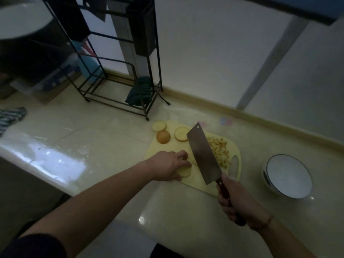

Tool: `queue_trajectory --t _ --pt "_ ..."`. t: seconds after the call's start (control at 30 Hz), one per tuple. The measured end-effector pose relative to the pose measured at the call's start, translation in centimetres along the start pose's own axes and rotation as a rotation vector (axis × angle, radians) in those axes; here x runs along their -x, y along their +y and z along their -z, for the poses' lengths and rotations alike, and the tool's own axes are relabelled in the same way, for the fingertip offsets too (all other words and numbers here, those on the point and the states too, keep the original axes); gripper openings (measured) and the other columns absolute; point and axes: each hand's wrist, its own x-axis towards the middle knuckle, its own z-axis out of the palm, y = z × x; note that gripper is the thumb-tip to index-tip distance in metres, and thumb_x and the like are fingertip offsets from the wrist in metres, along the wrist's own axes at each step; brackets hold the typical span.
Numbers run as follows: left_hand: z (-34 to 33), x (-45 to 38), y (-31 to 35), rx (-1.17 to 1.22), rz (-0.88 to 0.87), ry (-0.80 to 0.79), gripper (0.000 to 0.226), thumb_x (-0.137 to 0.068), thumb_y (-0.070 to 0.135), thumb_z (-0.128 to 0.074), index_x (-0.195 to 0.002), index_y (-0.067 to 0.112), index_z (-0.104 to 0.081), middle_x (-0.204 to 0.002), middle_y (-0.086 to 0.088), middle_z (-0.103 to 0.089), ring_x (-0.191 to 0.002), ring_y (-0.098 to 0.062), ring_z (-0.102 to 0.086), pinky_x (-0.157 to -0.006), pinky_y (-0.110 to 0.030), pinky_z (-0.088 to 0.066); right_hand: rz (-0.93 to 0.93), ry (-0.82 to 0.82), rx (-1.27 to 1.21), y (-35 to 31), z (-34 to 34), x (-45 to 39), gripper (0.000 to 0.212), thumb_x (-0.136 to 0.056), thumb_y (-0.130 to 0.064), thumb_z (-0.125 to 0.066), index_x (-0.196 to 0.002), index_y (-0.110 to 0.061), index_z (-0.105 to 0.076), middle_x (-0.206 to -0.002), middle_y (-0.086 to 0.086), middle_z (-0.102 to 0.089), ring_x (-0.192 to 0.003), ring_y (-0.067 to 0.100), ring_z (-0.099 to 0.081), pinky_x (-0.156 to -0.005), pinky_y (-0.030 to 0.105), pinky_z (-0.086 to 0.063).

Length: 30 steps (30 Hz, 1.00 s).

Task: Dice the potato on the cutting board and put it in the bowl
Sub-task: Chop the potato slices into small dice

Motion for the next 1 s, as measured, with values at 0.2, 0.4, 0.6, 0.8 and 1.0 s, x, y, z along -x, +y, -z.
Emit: queue_trajectory --t 0.2,0.4,0.6,0.8,1.0 --pt "-0.1 0.1 0.2 -0.074 0.053 0.012 0.067 -0.092 0.058 -0.055 -0.150 0.039 -0.029 -0.143 0.001 -0.032 -0.102 -0.024 -0.059 -0.078 -0.035 -0.050 0.012 0.040 -0.011 0.0 -0.1 0.1 0.048 -0.096 -0.059 -0.034 -0.078 -0.015 -0.043 -0.056 0.002 -0.034 -0.044 0.014 -0.021 -0.044 0.023 -0.018" --pt "-0.5 0.8 0.7 -0.056 0.174 0.036 0.066 -0.092 0.061 -0.051 -0.149 0.040 -0.025 -0.138 -0.001 -0.033 -0.106 -0.026 -0.057 -0.079 -0.037 -0.049 0.047 0.049 0.005 -0.4 0.2 0.5 0.047 -0.096 -0.058 -0.035 -0.080 -0.015 -0.043 -0.056 0.003 -0.033 -0.042 0.013 -0.022 -0.043 0.021 -0.019" --pt "-1.3 1.2 1.6 0.167 0.585 0.136 0.063 -0.090 0.064 -0.051 -0.143 0.039 -0.028 -0.135 0.000 -0.034 -0.111 -0.025 -0.056 -0.083 -0.038 -0.051 0.085 0.048 -0.005 -0.5 0.4 0.3 0.045 -0.097 -0.056 -0.034 -0.083 -0.015 -0.044 -0.057 0.003 -0.032 -0.043 0.014 -0.021 -0.044 0.023 -0.018" --pt "-0.2 0.4 3.5 0.240 0.610 0.407 0.053 -0.092 0.058 -0.058 -0.134 0.026 -0.052 -0.131 0.002 -0.046 -0.111 -0.018 -0.054 -0.084 -0.034 -0.050 0.221 0.113 0.105 -0.8 0.3 0.2 0.046 -0.097 -0.057 -0.033 -0.081 -0.015 -0.043 -0.057 0.002 -0.034 -0.043 0.015 -0.025 -0.042 0.026 -0.021" --pt "1.6 -2.6 8.2 1.156 0.766 1.161 0.017 -0.099 0.022 -0.053 -0.086 0.032 -0.060 -0.084 0.003 -0.064 -0.077 -0.018 -0.061 -0.070 -0.033 -0.051 0.547 0.566 1.069 0.3 1.5 0.1 0.043 -0.095 -0.063 -0.030 -0.100 -0.027 -0.052 -0.078 -0.001 -0.065 -0.066 0.019 -0.061 -0.055 0.034 -0.045"
